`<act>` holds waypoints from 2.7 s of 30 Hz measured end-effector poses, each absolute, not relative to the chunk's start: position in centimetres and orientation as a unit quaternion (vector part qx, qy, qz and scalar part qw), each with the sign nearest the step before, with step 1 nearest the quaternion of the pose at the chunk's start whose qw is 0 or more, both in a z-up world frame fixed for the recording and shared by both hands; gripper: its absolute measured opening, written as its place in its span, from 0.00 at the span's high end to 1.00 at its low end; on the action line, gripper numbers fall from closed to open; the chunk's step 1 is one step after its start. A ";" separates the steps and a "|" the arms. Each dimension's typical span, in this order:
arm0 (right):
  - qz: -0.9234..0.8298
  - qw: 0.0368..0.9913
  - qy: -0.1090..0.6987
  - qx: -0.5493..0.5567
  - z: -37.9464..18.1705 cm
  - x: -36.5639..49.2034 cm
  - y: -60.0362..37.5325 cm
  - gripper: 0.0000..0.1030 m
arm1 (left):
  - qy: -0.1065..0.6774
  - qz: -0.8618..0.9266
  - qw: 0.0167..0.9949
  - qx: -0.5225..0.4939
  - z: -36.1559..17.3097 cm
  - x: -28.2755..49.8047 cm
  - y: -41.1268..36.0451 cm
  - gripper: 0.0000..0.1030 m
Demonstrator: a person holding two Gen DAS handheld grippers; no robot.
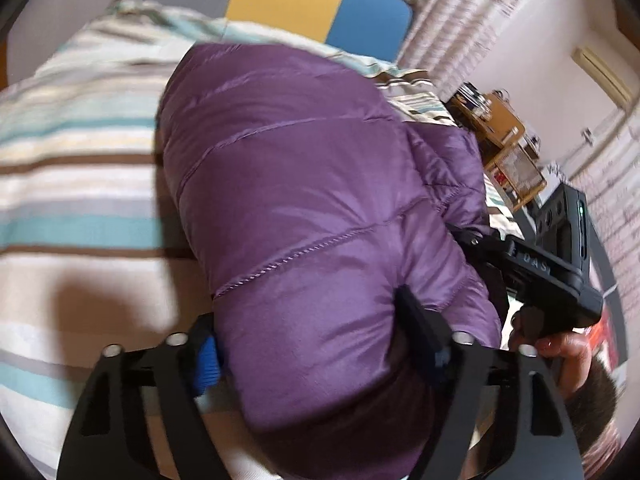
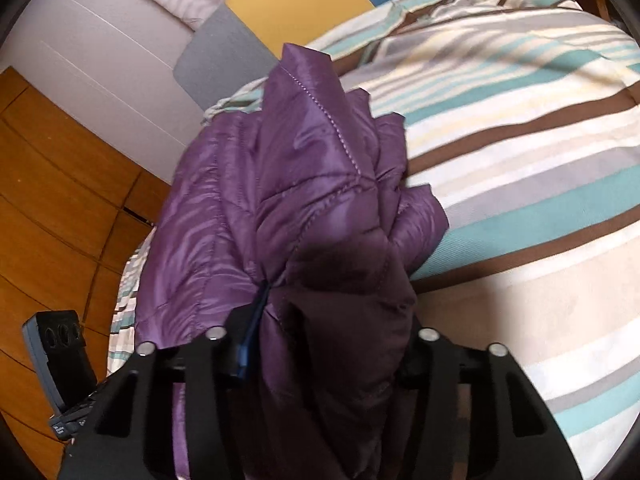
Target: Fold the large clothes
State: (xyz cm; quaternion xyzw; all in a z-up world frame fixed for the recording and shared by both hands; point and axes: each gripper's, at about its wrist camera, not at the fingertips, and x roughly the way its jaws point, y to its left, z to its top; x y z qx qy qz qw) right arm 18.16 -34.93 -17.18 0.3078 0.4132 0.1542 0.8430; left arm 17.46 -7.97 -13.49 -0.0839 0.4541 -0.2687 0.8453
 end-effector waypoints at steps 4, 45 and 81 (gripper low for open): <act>0.165 0.848 0.393 0.315 -16.0 17.2 -34.7 0.60 | 0.428 -0.270 0.861 -0.056 -12.2 16.4 -8.6 0.37; 0.232 0.883 0.366 0.180 -15.4 22.4 -11.8 0.19 | 0.304 -0.049 0.944 -0.120 -13.9 10.3 13.1 0.14; 0.065 0.920 0.386 -0.003 -15.1 27.8 -7.9 0.10 | 0.398 0.056 0.916 -0.024 -13.2 22.2 11.9 0.05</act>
